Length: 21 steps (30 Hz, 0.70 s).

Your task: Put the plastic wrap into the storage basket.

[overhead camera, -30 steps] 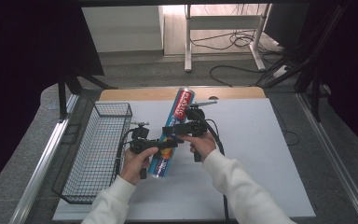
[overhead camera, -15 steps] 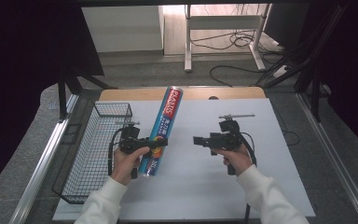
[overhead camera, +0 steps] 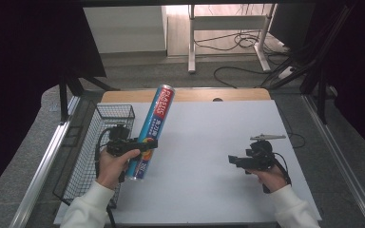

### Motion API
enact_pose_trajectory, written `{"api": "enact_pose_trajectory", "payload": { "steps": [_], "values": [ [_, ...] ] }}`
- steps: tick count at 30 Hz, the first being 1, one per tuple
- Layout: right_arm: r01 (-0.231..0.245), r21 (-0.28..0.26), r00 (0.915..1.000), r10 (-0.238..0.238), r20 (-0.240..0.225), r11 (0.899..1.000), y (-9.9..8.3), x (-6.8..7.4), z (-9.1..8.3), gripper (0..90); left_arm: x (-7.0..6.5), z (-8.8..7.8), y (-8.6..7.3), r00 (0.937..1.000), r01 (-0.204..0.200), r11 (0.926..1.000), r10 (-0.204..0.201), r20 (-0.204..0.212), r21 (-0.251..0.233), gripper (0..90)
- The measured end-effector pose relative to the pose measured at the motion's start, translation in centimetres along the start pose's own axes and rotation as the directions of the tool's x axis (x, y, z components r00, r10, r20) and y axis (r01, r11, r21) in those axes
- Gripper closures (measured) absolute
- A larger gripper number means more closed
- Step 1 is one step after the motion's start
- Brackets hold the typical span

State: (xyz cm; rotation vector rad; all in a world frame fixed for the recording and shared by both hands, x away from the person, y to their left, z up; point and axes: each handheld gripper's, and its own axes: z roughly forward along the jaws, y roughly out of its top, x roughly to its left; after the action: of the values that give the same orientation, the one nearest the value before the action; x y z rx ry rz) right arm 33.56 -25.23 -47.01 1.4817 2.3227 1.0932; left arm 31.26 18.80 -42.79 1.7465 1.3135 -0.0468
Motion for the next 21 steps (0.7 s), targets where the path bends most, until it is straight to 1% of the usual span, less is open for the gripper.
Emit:
{"api": "enact_pose_trajectory", "payload": {
  "steps": [2,3,5,7,8,9,11,14,16,18,19,21],
  "values": [
    [0.007,0.000,0.9999,-0.007,0.012,1.000,-0.3,-0.3,0.0,15.8,0.1,-0.5,0.1,0.9999,0.004,1.0000,-0.004,-0.015,-0.003,31.9],
    [0.020,0.004,0.9997,-0.020,0.013,1.000,-0.4,-0.3,0.0,15.8,0.2,-0.8,0.2,0.9996,0.004,1.0000,-0.004,-0.027,-0.007,31.9],
    [0.056,-0.006,0.9980,-0.056,0.031,0.998,-0.5,-0.3,-0.1,15.9,0.3,-1.3,0.2,0.9993,0.005,0.9999,-0.005,-0.037,-0.009,31.9],
    [0.088,-0.015,0.9951,-0.088,0.047,0.996,-0.7,-0.2,-0.3,16.4,0.5,-1.9,0.2,0.9985,0.001,0.9999,-0.002,-0.054,-0.017,31.9],
    [0.101,-0.023,0.9938,-0.099,0.049,0.995,-0.9,-0.2,-0.3,16.4,0.6,-2.1,0.2,0.9983,0.003,0.9998,-0.004,-0.058,-0.019,31.9],
    [0.113,-0.025,0.9925,-0.111,0.050,0.993,-1.0,-0.2,-0.4,16.4,0.7,-2.4,0.2,0.9980,0.009,0.9996,-0.011,-0.062,-0.025,31.9],
    [0.142,-0.022,0.9888,-0.141,0.050,0.990,-1.3,-0.3,-0.4,16.4,1.1,-2.8,0.1,0.9976,0.010,0.9995,-0.012,-0.069,-0.030,31.9],
    [0.163,-0.026,0.9853,-0.162,0.055,0.986,-1.5,-0.4,-0.5,16.4,1.4,-3.4,0.0,0.9965,0.006,0.9995,-0.008,-0.083,-0.032,31.9],
    [0.172,-0.035,0.9833,-0.169,0.068,0.985,-1.6,-0.4,-0.5,16.8,1.5,-3.9,-0.2,0.9955,0.000,0.9993,-0.004,-0.095,-0.036,31.9],
    [0.173,-0.042,0.9826,-0.169,0.077,0.984,-1.7,-0.6,-0.6,17.3,1.7,-4.2,-0.2,0.9950,-0.001,0.9994,-0.002,-0.100,-0.035,31.9],
    [0.165,-0.044,0.9839,-0.161,0.077,0.985,-1.7,-0.7,-0.6,17.5,1.8,-4.4,-0.2,0.9944,-0.001,0.9995,-0.002,-0.106,-0.031,31.9],
    [0.165,-0.047,0.9836,-0.161,0.082,0.985,-1.7,-0.8,-0.6,17.7,2.1,-4.8,-0.3,0.9925,0.001,0.9995,-0.005,-0.122,-0.031,31.9]
  ]
}}
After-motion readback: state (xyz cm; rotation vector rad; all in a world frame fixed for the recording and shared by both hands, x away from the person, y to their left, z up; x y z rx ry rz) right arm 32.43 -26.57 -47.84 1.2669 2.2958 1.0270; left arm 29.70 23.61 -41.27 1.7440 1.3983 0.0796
